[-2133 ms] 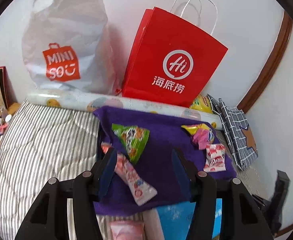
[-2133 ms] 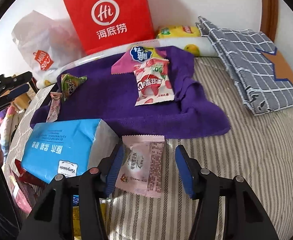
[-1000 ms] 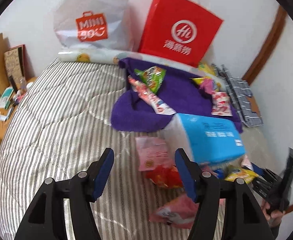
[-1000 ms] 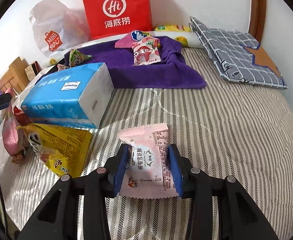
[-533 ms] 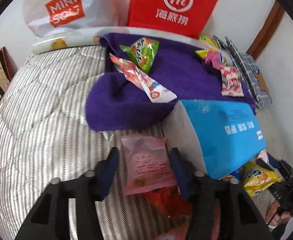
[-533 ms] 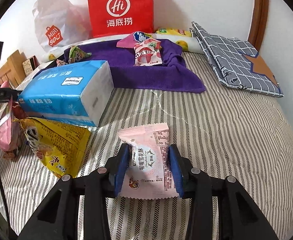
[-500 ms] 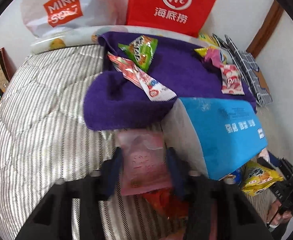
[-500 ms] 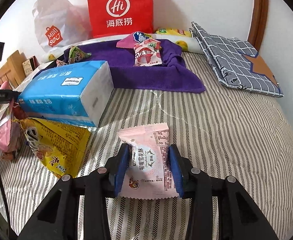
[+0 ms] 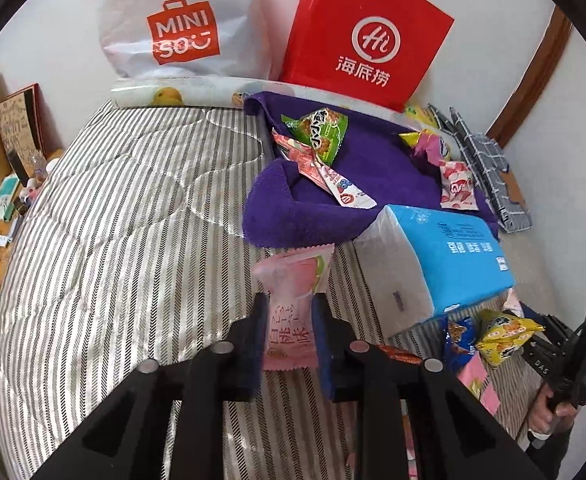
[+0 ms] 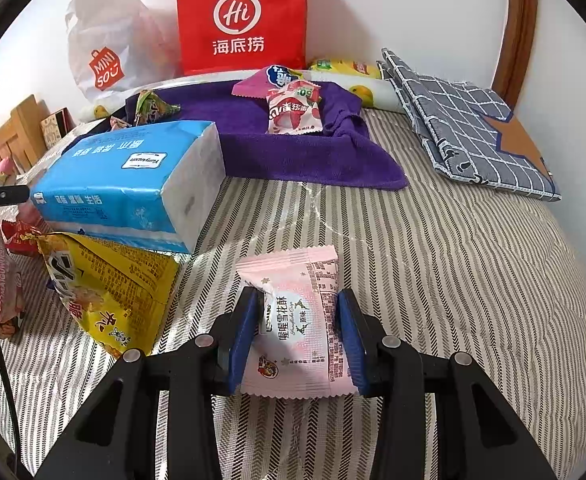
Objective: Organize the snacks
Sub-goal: 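Grasp the pink peach candy packet with the left tool while the right tool holds its packet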
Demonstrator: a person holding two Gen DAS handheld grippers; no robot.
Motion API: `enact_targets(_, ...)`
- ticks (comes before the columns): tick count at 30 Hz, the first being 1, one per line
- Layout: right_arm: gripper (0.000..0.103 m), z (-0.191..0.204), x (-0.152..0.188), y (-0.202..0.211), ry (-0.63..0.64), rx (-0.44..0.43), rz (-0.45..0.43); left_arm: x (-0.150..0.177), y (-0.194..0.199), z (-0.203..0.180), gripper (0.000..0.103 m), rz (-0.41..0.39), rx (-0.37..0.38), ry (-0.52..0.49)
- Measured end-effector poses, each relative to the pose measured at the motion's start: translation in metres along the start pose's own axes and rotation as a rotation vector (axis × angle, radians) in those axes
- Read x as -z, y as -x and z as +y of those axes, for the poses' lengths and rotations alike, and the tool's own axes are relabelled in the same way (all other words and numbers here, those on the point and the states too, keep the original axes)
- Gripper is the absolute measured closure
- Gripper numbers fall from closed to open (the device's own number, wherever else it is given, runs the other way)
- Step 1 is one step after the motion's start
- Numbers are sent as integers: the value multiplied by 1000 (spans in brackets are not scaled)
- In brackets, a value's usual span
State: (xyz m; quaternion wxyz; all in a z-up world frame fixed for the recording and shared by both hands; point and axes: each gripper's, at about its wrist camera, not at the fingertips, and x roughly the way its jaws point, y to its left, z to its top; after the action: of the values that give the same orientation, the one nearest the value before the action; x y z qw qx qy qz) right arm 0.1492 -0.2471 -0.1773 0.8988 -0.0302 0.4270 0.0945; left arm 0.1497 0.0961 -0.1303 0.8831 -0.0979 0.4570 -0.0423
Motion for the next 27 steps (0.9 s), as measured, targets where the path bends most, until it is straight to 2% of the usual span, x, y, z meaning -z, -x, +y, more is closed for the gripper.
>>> enact_targets(1, 62, 0, 0, 0, 0, 0, 0, 0, -3, -2, 58, 14, -11, -16)
enact_targets(2, 62, 0, 0, 0, 1, 1, 0, -1, -6, -3, 53, 19, -23, -32)
enact_targets(5, 62, 0, 0, 0, 1, 0, 0, -2, -18, -8, 51, 23, -58, -52)
enact_targets(9, 62, 0, 0, 0, 1, 0, 0, -4, -34, -13, 49, 60, -32, -56)
enact_targets(11, 62, 0, 0, 0, 2, 0, 1, -2, -42, -18, 48, 57, -54, -82)
enact_targets(13, 62, 0, 0, 1, 1, -3, 1, 0, -43, -24, 49, 34, -92, -107)
enact_targets(14, 62, 0, 0, 1, 0, -4, 2, 0, -43, -25, 64, 25, -105, -112)
enact_targets(15, 62, -1, 0, 1, -1, -5, 2, 1, -43, -25, 66, 13, -127, -117)
enact_targets(22, 62, -1, 0, 0, -8, 6, 0, 18, -34, -26, 66, -42, -150, -156)
enact_targets(27, 62, -5, 1, -1, -32, -6, -1, 17, -33, -24, 65, -48, -146, -122)
